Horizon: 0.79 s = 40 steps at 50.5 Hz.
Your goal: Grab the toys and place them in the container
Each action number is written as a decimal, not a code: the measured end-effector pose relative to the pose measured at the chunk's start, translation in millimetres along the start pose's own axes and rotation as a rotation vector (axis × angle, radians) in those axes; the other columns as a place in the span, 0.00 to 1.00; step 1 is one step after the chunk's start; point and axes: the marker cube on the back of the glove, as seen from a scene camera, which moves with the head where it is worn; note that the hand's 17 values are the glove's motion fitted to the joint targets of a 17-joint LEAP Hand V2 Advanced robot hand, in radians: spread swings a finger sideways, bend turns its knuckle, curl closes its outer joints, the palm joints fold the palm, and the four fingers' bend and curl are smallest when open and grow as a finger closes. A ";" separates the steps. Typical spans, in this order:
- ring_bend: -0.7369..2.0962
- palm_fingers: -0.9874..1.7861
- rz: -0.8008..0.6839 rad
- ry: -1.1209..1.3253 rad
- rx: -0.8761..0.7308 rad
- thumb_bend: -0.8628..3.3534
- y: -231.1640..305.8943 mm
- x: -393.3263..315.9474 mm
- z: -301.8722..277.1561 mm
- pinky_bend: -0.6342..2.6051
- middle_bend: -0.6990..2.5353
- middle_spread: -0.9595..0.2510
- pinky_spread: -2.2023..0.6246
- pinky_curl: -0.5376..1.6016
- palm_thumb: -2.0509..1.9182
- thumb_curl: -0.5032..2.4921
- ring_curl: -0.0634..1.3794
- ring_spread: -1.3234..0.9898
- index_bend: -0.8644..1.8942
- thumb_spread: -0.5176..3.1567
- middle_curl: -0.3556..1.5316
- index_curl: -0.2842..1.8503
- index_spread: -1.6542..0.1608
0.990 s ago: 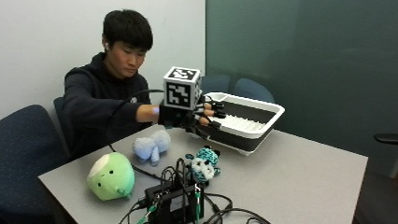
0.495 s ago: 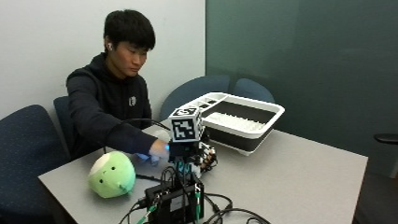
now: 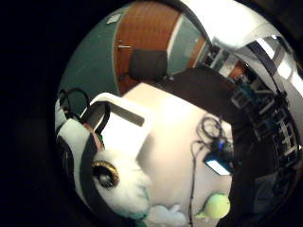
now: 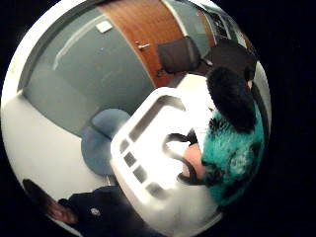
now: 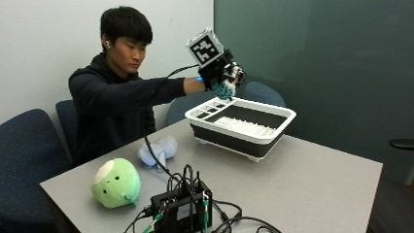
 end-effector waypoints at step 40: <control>0.40 0.31 -0.126 0.119 -0.644 0.20 250.6 96.0 -26.8 0.43 0.29 0.78 0.78 0.41 0.51 0.28 0.19 0.55 0.34 0.47 0.36 0.25 0.78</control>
